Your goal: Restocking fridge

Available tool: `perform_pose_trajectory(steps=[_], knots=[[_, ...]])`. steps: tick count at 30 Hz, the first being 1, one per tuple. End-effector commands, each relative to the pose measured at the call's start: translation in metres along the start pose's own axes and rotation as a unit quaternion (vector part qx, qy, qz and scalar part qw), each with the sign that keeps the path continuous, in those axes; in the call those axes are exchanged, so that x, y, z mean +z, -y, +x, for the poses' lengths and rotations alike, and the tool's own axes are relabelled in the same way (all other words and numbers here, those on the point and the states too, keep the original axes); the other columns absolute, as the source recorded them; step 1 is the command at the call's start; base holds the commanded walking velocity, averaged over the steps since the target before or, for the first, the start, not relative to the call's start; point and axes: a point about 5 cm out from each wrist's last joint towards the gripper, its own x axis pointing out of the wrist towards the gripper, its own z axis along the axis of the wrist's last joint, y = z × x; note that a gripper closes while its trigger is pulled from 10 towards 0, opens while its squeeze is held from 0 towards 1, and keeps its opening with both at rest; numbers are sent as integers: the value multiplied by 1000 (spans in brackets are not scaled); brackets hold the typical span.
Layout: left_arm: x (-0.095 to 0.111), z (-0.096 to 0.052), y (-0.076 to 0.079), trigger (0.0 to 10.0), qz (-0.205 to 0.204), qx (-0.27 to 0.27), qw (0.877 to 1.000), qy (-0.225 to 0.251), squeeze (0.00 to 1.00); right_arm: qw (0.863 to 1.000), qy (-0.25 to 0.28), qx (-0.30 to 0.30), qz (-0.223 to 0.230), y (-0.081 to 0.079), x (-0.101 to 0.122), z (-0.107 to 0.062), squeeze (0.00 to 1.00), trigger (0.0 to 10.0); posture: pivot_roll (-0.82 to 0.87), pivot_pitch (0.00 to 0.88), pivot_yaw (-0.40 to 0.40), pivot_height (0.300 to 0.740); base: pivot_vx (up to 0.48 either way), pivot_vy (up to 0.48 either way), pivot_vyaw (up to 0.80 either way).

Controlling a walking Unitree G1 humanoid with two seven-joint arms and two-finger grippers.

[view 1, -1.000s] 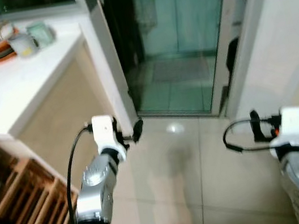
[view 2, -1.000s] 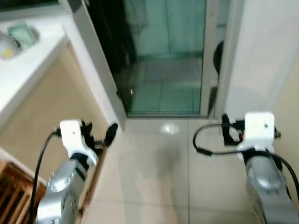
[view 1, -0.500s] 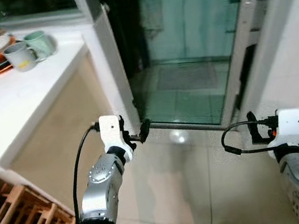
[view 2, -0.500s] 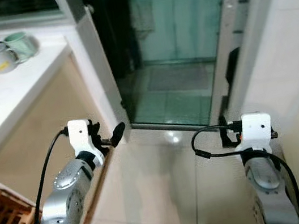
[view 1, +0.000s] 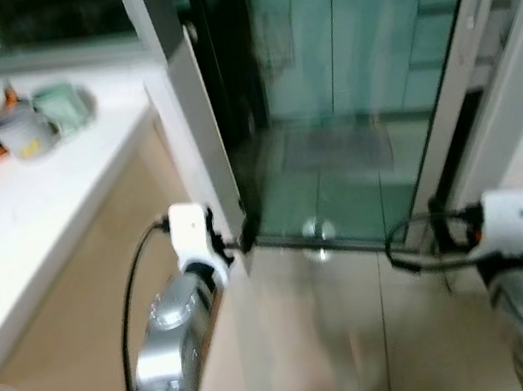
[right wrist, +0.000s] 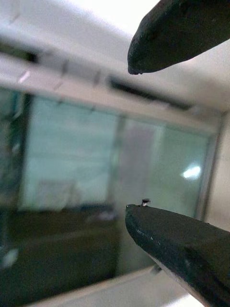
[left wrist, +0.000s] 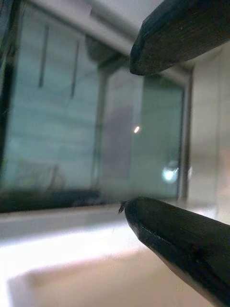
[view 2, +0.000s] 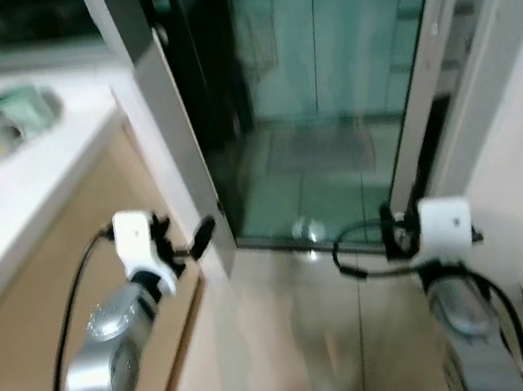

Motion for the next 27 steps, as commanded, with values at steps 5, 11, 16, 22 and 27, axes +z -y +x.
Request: perform_pose_trajectory(steps=[5,11,16,22,27], knots=[[12,-60,-15,10000,6,9,1000,-7,0,998,-39,15,40,8,-9,-44,0,10000,-133,0,33,736,288,0,0],[17,-55,-8,10000,-47,14,999,-20,0,998,-41,39,42,-6,-8,-40,0,10000,-128,0,34,736,0,0,0],[9,-53,1,10000,-36,4,998,-42,0,996,-40,53,51,-8,-3,-33,0,10000,-139,0,47,736,0,0,0],[-4,-59,-9,10000,-39,25,996,-76,0,994,-42,69,75,-12,-1,-41,0,10000,-134,0,37,736,0,0,0],[-13,-61,-14,10000,-33,36,995,-84,0,993,-46,69,81,-10,-2,-42,0,10000,-131,0,34,736,0,0,0]])
